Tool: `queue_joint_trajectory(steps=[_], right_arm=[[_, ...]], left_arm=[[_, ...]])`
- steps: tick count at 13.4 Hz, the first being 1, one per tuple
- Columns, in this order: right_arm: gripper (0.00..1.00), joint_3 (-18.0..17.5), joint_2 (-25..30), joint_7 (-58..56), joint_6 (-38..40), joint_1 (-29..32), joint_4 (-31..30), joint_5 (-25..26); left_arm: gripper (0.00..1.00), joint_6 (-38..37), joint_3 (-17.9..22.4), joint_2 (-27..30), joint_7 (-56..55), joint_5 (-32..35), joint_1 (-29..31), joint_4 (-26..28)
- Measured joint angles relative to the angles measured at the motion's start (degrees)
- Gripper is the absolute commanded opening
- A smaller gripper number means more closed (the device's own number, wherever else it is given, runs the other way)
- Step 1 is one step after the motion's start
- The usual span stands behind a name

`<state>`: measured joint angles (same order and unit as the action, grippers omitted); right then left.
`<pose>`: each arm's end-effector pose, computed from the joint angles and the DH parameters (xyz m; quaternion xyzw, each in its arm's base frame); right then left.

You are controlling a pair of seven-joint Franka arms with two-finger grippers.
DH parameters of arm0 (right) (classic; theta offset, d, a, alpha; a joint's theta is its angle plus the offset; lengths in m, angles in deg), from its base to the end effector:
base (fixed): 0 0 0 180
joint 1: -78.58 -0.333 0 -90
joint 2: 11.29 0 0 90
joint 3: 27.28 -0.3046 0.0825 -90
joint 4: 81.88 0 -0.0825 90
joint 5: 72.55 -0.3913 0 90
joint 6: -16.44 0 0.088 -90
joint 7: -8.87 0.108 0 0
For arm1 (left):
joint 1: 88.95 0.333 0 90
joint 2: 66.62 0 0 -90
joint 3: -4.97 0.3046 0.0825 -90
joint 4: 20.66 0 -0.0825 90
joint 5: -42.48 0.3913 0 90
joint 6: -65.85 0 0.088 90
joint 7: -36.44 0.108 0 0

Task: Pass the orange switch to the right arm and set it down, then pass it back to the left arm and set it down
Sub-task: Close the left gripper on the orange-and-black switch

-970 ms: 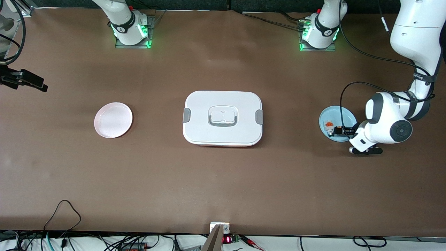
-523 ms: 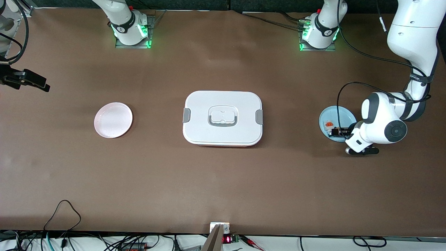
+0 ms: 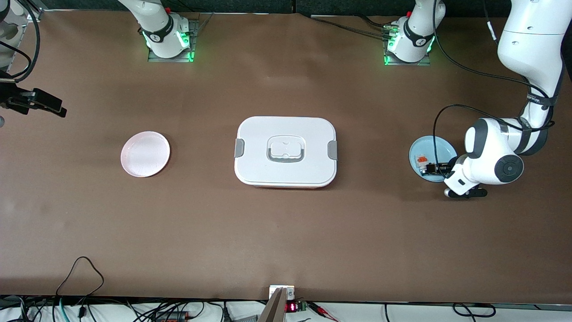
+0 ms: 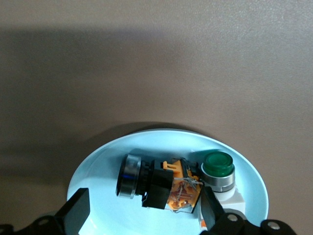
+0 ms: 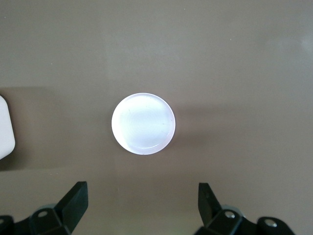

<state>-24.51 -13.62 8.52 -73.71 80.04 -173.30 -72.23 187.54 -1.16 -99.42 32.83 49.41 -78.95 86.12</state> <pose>0.5701 -0.0423 0.5774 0.9989 -0.0338 -0.0315 0.0025 0.6003 0.0470 0.1719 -0.9877 -0.0291 0.1529 0.0157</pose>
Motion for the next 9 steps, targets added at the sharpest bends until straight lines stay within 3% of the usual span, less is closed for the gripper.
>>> queue_joint_trajectory(steps=[9], right_arm=[[1.00,0.00,0.00,0.00,0.91,-0.12,0.00,0.00]], left_arm=[[1.00,1.41,0.65,-0.19,2.55,0.00,0.98,0.09]])
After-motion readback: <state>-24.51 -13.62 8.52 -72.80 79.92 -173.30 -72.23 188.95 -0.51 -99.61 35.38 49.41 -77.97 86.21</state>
